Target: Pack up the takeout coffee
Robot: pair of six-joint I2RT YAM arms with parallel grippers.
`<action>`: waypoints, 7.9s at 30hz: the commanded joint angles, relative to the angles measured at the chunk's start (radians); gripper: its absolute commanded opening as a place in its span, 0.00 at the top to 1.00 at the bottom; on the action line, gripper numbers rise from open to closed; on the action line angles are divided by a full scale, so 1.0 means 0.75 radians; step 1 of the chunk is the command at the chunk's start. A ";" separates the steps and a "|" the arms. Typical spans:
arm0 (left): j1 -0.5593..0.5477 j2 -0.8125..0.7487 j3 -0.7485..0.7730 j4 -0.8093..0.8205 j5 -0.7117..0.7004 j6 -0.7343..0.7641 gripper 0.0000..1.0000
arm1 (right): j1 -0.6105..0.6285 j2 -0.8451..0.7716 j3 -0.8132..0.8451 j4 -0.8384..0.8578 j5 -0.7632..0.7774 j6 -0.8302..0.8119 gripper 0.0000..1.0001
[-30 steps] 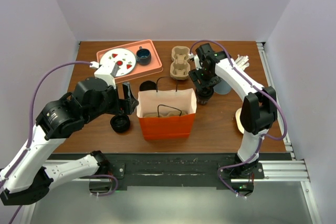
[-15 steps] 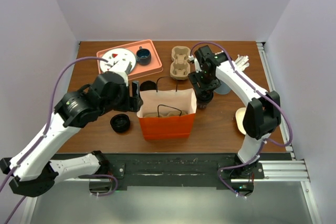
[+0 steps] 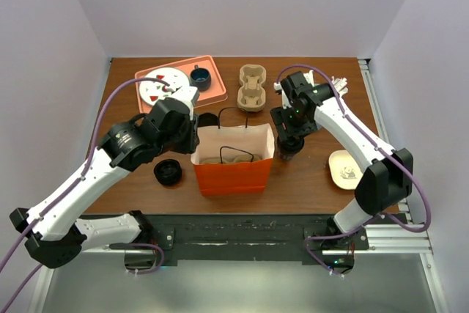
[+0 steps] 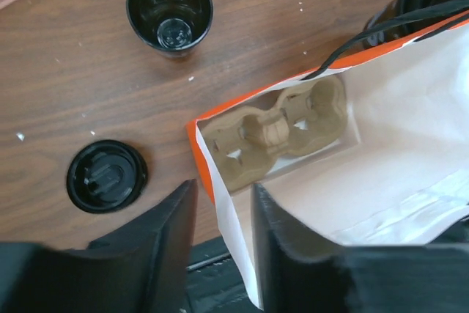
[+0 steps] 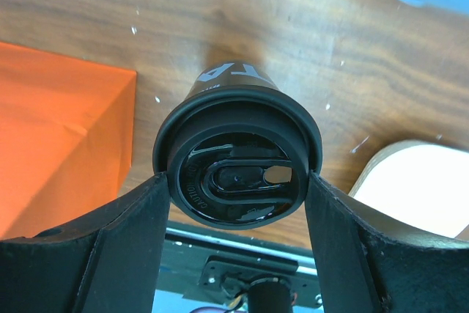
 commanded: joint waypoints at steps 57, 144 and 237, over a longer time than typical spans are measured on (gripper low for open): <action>-0.001 -0.571 -0.552 0.677 0.402 0.187 1.00 | 0.015 -0.615 0.512 0.222 -0.485 -0.049 0.55; 0.046 -0.095 -0.107 0.055 0.102 -0.222 0.43 | 1.082 -0.235 0.449 -0.042 0.165 -0.282 0.60; 0.050 -0.678 -0.714 0.773 0.619 0.107 1.00 | 1.365 -0.249 0.089 -0.103 0.721 -0.253 0.64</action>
